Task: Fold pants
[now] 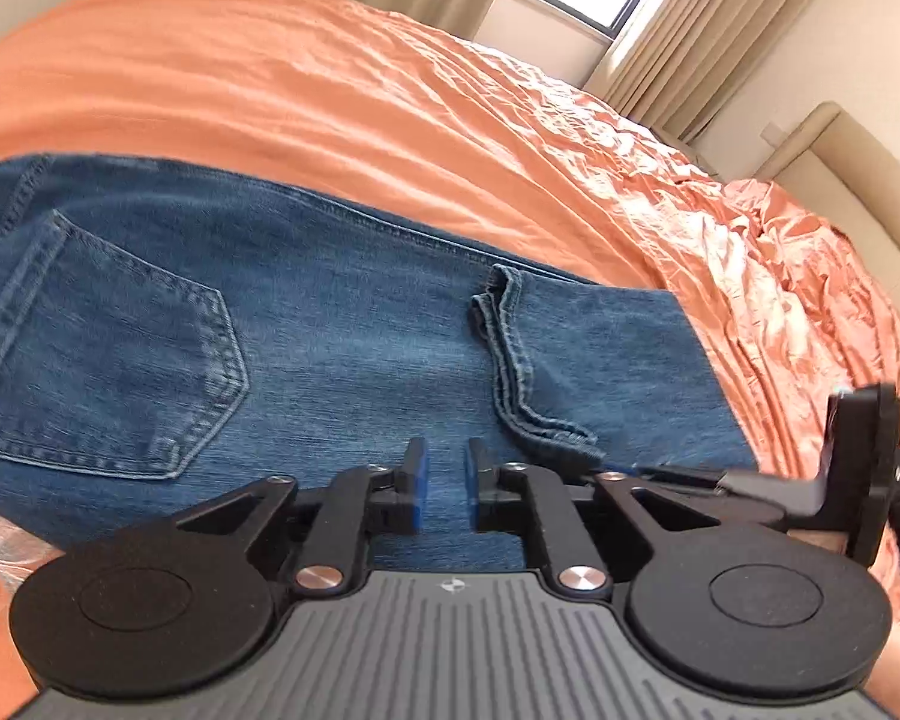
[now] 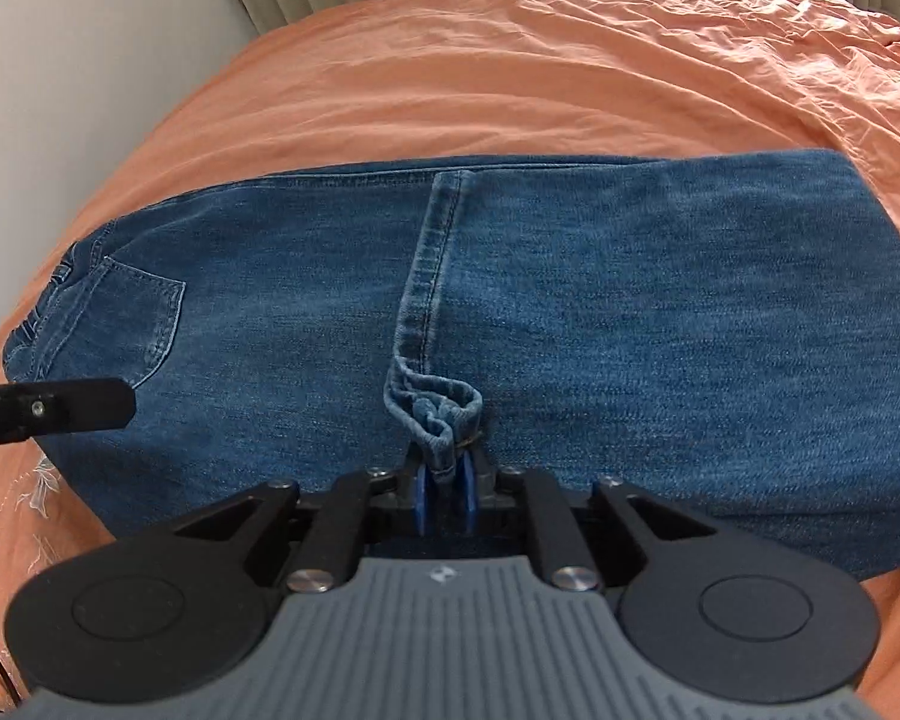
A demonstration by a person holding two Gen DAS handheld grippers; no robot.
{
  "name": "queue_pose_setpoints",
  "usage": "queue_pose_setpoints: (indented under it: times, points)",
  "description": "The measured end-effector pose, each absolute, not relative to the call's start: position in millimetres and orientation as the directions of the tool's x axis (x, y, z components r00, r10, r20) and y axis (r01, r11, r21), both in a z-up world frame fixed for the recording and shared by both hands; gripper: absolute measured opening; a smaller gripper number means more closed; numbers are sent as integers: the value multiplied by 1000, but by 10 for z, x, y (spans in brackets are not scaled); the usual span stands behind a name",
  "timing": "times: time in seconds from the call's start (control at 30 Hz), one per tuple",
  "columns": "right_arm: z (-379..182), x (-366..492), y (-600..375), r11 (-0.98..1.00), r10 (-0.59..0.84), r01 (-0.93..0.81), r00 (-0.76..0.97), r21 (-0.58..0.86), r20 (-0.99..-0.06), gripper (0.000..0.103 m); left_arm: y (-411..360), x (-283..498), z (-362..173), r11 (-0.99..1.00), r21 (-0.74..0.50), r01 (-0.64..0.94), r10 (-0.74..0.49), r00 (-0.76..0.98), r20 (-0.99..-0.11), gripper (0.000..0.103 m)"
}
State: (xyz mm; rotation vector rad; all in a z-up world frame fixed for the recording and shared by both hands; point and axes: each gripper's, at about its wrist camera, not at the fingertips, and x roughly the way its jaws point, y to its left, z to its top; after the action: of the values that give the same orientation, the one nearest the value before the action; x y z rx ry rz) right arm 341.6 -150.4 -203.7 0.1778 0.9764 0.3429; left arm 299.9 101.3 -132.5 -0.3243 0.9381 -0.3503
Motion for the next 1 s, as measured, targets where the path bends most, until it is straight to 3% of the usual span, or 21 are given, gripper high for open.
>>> queue_pose_setpoints:
  times: [0.1,0.17,0.23,0.33,0.53,0.63,0.7,0.77,0.9,0.97,1.0]
  points:
    - [-1935,3439,-1550,907,420,-225,481,355,-770,38,985,3128,-1400,860,-494,129,-480,531,-698,30]
    - [-1848,3426,-1615,904,429,-234,490,359,-759,41,962,3244,-1448,832,-545,105,-511,530,-677,41]
    - [-1722,3415,-1725,909,417,-235,526,344,-741,49,933,3386,-1512,802,-591,85,-537,533,-653,45]
    - [-1612,3412,-1956,941,337,-208,593,265,-731,50,856,3634,-1640,774,-632,44,-548,546,-633,51]
    - [-1578,3360,-2622,967,249,-128,667,222,-703,50,672,4078,-1987,729,-684,-19,-573,528,-626,52]
    - [-1606,3303,-2918,969,228,-94,688,228,-688,50,618,4219,-2101,737,-675,-34,-557,534,-636,48]
    - [-1617,3262,-3083,970,219,-78,697,231,-683,50,584,4271,-2140,736,-676,-29,-565,525,-637,16]
    - [-1641,3225,-3211,971,212,-72,700,228,-682,50,536,4247,-2083,759,-652,5,-549,543,-635,8]
    - [-1678,3163,-3434,977,183,-54,709,207,-680,49,391,4052,-1708,805,-579,132,-527,607,-595,6]
    - [-1673,3185,-3530,976,184,-51,711,211,-678,43,273,3944,-1428,830,-511,222,-521,635,-570,6]
    - [-1663,3221,-3572,976,185,-55,713,210,-676,33,210,3897,-1287,842,-469,266,-516,650,-558,6]
